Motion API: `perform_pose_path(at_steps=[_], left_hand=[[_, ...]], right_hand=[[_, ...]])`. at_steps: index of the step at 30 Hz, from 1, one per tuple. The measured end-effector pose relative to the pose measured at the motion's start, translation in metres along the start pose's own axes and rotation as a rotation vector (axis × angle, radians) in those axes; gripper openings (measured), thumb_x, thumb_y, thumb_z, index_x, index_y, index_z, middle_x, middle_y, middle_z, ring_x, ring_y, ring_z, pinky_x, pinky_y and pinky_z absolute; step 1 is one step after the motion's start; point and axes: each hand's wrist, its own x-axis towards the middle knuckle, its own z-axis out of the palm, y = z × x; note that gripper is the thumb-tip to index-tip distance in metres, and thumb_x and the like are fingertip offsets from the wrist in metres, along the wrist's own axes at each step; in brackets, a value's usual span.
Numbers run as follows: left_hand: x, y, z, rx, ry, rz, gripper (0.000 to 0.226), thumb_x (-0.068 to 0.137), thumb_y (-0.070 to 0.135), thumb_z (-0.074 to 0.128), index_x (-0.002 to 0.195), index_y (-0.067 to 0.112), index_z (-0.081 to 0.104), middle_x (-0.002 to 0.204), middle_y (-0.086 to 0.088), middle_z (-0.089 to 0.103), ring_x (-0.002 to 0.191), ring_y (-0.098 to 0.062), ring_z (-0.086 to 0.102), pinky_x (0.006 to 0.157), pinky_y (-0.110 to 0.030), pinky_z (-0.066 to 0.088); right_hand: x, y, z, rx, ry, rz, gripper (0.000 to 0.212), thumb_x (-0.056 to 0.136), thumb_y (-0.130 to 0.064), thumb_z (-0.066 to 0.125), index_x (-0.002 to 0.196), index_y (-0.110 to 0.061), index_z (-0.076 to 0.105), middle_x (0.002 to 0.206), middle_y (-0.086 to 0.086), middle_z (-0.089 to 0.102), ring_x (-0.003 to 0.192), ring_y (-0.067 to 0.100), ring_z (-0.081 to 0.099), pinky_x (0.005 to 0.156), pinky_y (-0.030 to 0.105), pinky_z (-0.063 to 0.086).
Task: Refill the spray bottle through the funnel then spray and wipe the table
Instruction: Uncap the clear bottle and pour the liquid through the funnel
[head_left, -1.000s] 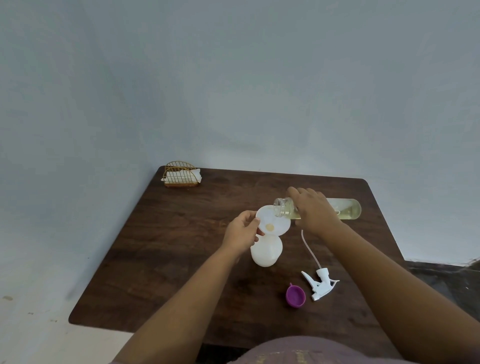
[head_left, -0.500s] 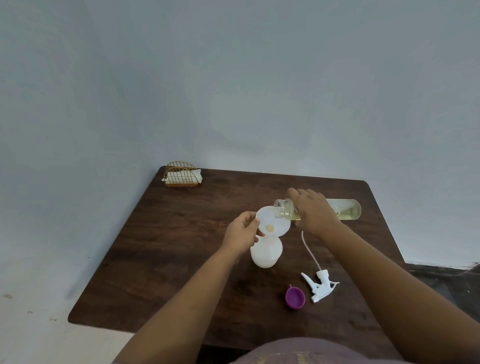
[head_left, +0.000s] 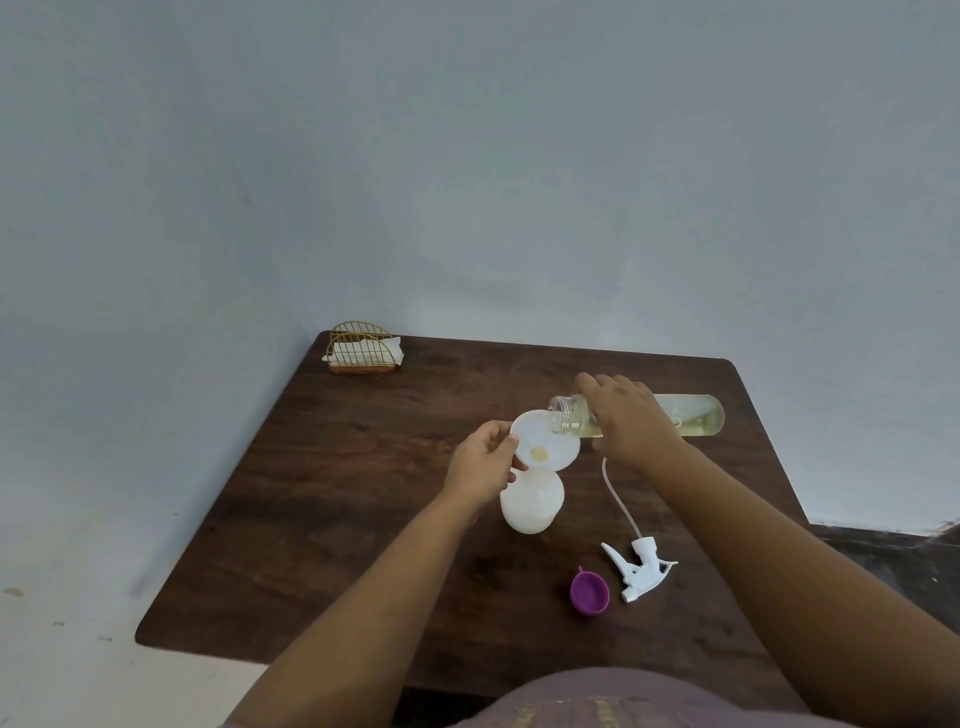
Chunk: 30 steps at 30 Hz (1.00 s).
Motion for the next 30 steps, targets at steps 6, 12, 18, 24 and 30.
perform_pose_path(at_steps=[6, 12, 18, 24, 30], left_hand=[[0.0008, -0.0009, 0.0000, -0.013, 0.000, 0.001, 0.021, 0.101, 0.025, 0.049, 0.119, 0.023, 0.060, 0.093, 0.003, 0.069, 0.073, -0.009, 0.063, 0.074, -0.031, 0.057], [0.0018, -0.0010, 0.0004, -0.001, -0.001, -0.002, 0.021, 0.101, 0.026, 0.049, 0.119, 0.023, 0.059, 0.093, 0.001, 0.070, 0.075, -0.011, 0.064, 0.075, -0.031, 0.057], [0.0021, -0.0009, 0.0012, 0.000, 0.002, -0.004, 0.021, 0.101, 0.026, 0.049, 0.120, 0.024, 0.059, 0.095, 0.003, 0.070, 0.075, -0.010, 0.064, 0.076, -0.031, 0.058], [0.0021, -0.0010, 0.0003, -0.010, -0.007, -0.006, 0.018, 0.101, 0.026, 0.049, 0.116, 0.026, 0.059, 0.094, 0.002, 0.070, 0.076, -0.010, 0.064, 0.078, -0.034, 0.058], [0.0012, -0.0017, 0.0000, -0.002, -0.004, -0.009, 0.016, 0.100, 0.027, 0.049, 0.113, 0.028, 0.059, 0.093, 0.002, 0.070, 0.076, -0.012, 0.065, 0.079, -0.035, 0.059]], right_hand=[[0.0000, -0.0008, 0.0000, 0.004, 0.005, -0.004, 0.050, 0.068, -0.008, 0.066, 0.112, -0.016, 0.046, 0.093, 0.000, 0.055, 0.086, 0.021, 0.050, 0.076, 0.031, 0.035], [-0.0002, -0.0016, -0.0013, 0.006, 0.005, -0.005, 0.050, 0.069, -0.008, 0.068, 0.113, -0.016, 0.045, 0.095, 0.000, 0.056, 0.087, 0.021, 0.051, 0.077, 0.032, 0.036], [0.0001, -0.0019, -0.0010, -0.007, 0.010, -0.004, 0.048, 0.069, -0.008, 0.066, 0.111, -0.017, 0.046, 0.092, -0.001, 0.055, 0.086, 0.020, 0.051, 0.079, 0.032, 0.040], [0.0001, -0.0025, 0.0012, -0.008, 0.011, -0.009, 0.049, 0.069, -0.009, 0.068, 0.111, -0.017, 0.046, 0.094, 0.000, 0.057, 0.087, 0.021, 0.052, 0.078, 0.033, 0.040], [-0.0001, -0.0033, 0.0003, -0.006, 0.013, -0.010, 0.049, 0.069, -0.008, 0.068, 0.112, -0.016, 0.046, 0.093, 0.000, 0.057, 0.086, 0.021, 0.052, 0.079, 0.032, 0.040]])
